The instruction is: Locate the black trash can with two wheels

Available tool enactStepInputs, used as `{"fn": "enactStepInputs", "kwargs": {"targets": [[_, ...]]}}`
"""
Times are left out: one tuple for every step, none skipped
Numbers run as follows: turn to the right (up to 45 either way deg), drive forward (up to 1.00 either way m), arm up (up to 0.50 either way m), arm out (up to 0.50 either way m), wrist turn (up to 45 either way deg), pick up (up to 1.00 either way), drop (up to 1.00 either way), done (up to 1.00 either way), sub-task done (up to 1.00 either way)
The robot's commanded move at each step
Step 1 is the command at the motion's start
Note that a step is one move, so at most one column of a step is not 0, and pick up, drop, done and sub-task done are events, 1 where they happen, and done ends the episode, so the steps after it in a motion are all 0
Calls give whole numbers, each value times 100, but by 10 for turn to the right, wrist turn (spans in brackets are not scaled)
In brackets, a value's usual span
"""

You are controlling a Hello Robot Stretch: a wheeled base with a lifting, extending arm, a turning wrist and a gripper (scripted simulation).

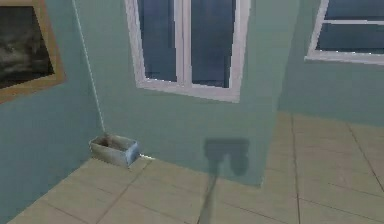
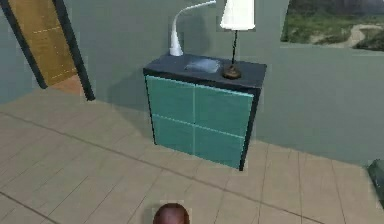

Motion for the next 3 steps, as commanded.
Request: {"fn": "enactStepInputs", "kwargs": {"targets": [[210, 0, 0, 0, 0, 0, 0, 0, 0], [0, 45, 0, 0, 0, 0, 0, 0, 0], [360, 0, 0, 0, 0, 0, 0, 0, 0]]}}
